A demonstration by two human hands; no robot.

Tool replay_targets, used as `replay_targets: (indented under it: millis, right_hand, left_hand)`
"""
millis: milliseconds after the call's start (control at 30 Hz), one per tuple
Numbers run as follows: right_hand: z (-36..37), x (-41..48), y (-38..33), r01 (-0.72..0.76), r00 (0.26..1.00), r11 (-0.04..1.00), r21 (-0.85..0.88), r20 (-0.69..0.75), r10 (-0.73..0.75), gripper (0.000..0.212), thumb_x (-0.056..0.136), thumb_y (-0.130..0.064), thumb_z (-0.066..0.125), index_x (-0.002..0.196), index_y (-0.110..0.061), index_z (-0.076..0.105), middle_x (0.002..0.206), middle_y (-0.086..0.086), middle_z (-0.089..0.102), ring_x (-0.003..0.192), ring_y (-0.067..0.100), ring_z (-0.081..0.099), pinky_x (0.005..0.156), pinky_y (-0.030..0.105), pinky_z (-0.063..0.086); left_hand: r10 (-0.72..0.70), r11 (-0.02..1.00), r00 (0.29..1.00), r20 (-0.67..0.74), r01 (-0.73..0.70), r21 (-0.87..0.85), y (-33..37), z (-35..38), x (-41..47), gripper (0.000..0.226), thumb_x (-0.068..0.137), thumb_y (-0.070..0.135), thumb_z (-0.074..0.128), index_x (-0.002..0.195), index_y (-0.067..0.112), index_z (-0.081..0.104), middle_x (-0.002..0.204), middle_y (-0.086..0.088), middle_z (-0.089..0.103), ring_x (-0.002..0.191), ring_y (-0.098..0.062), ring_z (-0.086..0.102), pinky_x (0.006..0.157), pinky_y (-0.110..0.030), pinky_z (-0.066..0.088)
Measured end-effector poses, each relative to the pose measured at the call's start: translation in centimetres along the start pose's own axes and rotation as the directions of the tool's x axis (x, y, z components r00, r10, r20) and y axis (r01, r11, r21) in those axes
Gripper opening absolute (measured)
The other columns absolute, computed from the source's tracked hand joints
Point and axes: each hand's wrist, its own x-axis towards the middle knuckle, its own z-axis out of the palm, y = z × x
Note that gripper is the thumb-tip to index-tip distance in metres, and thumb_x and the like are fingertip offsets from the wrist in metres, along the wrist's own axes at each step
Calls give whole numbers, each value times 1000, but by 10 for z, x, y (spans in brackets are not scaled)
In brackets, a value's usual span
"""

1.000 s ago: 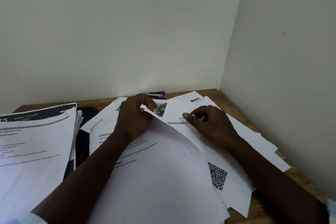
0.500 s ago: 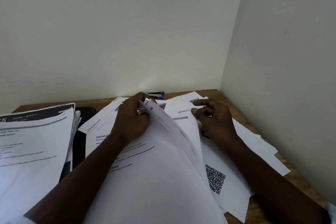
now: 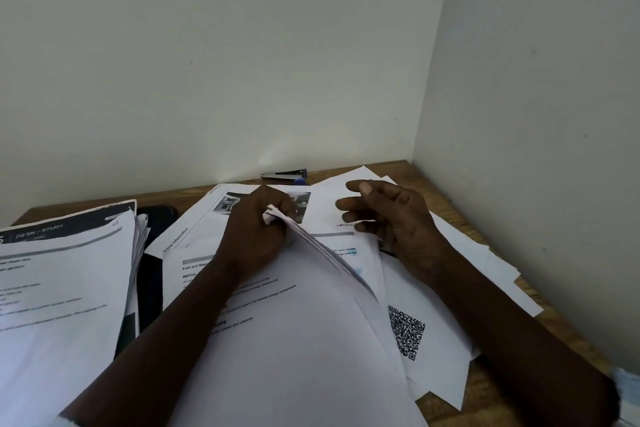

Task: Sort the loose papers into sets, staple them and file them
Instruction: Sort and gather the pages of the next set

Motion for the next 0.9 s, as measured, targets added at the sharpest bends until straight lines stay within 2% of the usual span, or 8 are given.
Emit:
replay_targets:
  millis: [67, 100, 167, 333, 467, 633, 800, 900]
  right_hand:
    - [-8, 6, 6, -3, 978, 917, -398, -193, -81, 17, 98, -35, 68, 98, -21, 77, 90, -5, 79, 74, 7, 69, 68, 27, 52]
    - [-14, 8, 10, -12, 961, 790, -612, -225, -160, 18, 97, -39, 69, 91, -23, 77, 84, -9, 77, 70, 4, 68, 66, 26, 50]
    - [-21, 10, 16, -1, 969, 607, -795, -150, -195, 27, 94, -47, 68, 84, -24, 75, 77, -13, 72, 71, 2, 65, 67, 26, 46]
    - [-13, 10, 18, 26, 991, 507, -861, -42, -123, 25, 79, -46, 84, 97, -34, 72, 79, -15, 60, 74, -3, 55, 62, 16, 37]
    - [-11, 12, 21, 77, 984, 666, -742, -50, -170, 21, 76, -25, 89, 91, -24, 74, 71, -11, 60, 62, -2, 52, 57, 12, 37]
    - [-12, 13, 21, 173, 971, 696, -697, 2, -240, 21, 77, -19, 88, 89, -29, 74, 73, -2, 64, 62, 2, 50, 60, 19, 39]
    - [-13, 14, 19, 206, 954, 697, -687, -17, -299, 18, 79, -20, 87, 90, -27, 74, 60, -19, 59, 57, 1, 53, 56, 12, 36]
    - [-11, 13, 19, 236, 935, 634, -737, -6, -355, 6, 87, -30, 80, 87, -26, 75, 73, -14, 72, 68, 2, 65, 62, 21, 43]
  left_hand:
    - [-11, 994, 1000, 19, 14, -113, -1, -3, 0, 3, 63, 21, 64, 65, 19, 63, 85, -10, 71, 85, -28, 69, 77, -48, 54]
    - [-29, 987, 999, 18, 32, -155, -2, -4, 1, 11, 60, 26, 65, 66, 17, 63, 83, -13, 71, 85, -32, 69, 77, -50, 53]
    - [-69, 973, 997, 34, 75, -220, -8, -5, 2, 17, 58, 29, 69, 66, 16, 63, 81, -18, 71, 83, -41, 67, 74, -55, 53]
    - [-77, 992, 995, 64, 83, -99, -9, -1, 2, 7, 61, 16, 64, 68, 19, 66, 70, -10, 70, 71, -41, 66, 66, -60, 54]
    - [-76, 997, 997, 26, 76, -8, -7, 0, 6, 11, 63, 5, 57, 62, 13, 63, 64, -4, 68, 64, -33, 64, 60, -51, 53]
    - [-42, 998, 999, 4, 42, 46, -2, 0, 8, 11, 67, 7, 51, 63, 3, 61, 62, -12, 61, 60, -29, 55, 55, -41, 41]
    - [-80, 997, 996, 49, 79, 21, -1, -3, 7, 27, 73, 15, 57, 67, 41, 65, 73, 20, 67, 78, -3, 62, 75, -25, 46]
    - [-112, 994, 988, 105, 110, 22, 3, -3, 6, 22, 71, 21, 60, 77, 41, 67, 80, 23, 70, 82, 1, 63, 77, -18, 47]
